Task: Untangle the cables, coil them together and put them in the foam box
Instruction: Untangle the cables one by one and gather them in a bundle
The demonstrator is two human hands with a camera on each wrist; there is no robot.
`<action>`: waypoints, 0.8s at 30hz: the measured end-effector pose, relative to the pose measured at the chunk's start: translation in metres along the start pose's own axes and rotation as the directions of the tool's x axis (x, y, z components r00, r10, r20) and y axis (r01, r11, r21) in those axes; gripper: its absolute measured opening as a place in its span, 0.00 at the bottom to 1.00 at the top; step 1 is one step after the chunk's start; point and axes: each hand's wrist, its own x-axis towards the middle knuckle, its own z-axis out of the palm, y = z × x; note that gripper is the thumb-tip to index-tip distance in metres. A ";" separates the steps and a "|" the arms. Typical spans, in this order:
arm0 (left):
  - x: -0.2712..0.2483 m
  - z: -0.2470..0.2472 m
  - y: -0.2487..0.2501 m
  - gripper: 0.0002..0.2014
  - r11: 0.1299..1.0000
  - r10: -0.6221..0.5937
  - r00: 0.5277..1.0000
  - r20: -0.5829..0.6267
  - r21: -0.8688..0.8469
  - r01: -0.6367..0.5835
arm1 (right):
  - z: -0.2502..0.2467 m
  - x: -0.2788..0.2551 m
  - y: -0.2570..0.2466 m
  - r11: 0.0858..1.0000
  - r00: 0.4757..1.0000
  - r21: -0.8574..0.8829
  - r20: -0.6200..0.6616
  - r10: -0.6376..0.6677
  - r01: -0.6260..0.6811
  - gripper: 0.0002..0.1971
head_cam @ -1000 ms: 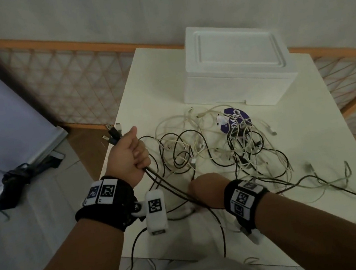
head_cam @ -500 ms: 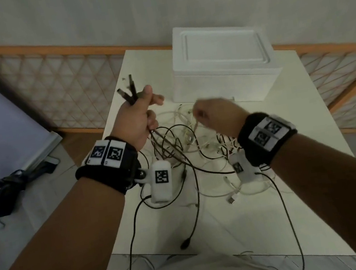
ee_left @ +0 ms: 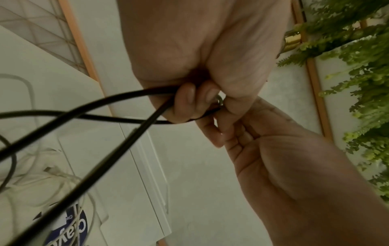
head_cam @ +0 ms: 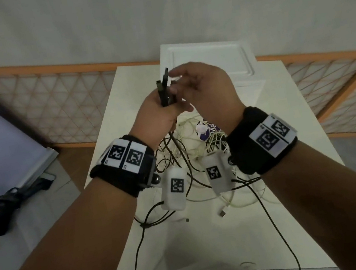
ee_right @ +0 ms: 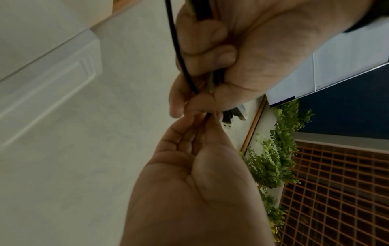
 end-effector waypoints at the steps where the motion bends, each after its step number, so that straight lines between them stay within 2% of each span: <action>1: -0.002 0.001 0.000 0.06 1.000 -0.011 1.000 0.005 0.003 0.011 | 0.000 -0.002 0.001 1.000 1.000 0.010 -0.008 0.017 -0.017 0.10; 4: -0.005 0.003 -0.001 0.05 0.999 -0.043 0.997 0.061 0.018 0.042 | -0.002 -0.001 -0.004 0.993 0.998 0.115 -0.052 0.037 -0.030 0.09; 7: -0.005 0.004 -0.002 0.12 0.997 -0.066 0.996 0.064 0.031 0.064 | -0.003 0.004 -0.006 0.993 0.996 0.113 -0.088 -0.011 0.021 0.07; 9: -0.004 0.006 0.001 0.14 0.998 -0.065 0.997 0.044 -0.012 0.066 | -0.001 0.005 -0.001 0.993 0.991 0.117 -0.133 -0.017 0.032 0.07; 11: -0.002 0.007 0.004 0.15 0.993 -0.060 0.998 0.020 -0.097 0.062 | 0.002 0.002 0.009 0.988 0.986 0.154 -0.159 0.043 -0.018 0.12; 12: -0.002 0.007 0.005 0.15 0.987 -0.053 0.999 0.013 -0.152 0.054 | 0.005 -0.002 0.013 0.973 0.989 0.215 -0.101 0.104 -0.081 0.18; 13: -0.001 0.007 0.006 0.15 0.976 -0.043 0.999 0.012 -0.211 0.045 | 0.009 -0.007 0.018 0.944 0.988 0.289 0.033 0.154 -0.157 0.22; 15: 0.001 0.008 0.005 0.17 0.955 -0.035 0.999 0.029 -0.293 0.043 | 0.016 -0.018 0.027 0.883 0.925 0.383 0.358 0.130 -0.272 0.19; 16: 0.002 0.008 0.005 0.15 0.949 -0.034 0.998 0.046 -0.311 0.046 | 0.019 -0.023 0.030 0.858 0.886 0.404 0.450 0.115 -0.317 0.17; 17: 0.003 0.007 0.005 0.14 0.946 -0.028 0.998 0.062 -0.321 0.046 | 0.021 -0.027 0.030 0.843 0.867 0.414 0.484 0.116 -0.344 0.15; 19: 0.006 0.006 0.002 0.13 0.958 -0.008 0.999 0.046 -0.285 0.021 | 0.019 -0.028 0.032 0.884 0.877 0.340 0.460 0.143 -0.322 0.13; 22: 0.010 0.002 -0.003 0.16 0.993 0.058 0.995 -0.082 -0.095 -0.066 | 0.019 -0.022 0.045 0.983 0.905 0.006 0.391 0.164 -0.181 0.11; 24: 0.010 0.002 -0.002 0.17 0.996 0.023 0.987 -0.157 -0.084 -0.037 | 0.020 -0.021 0.052 0.972 0.929 -0.214 0.332 0.164 -0.096 0.13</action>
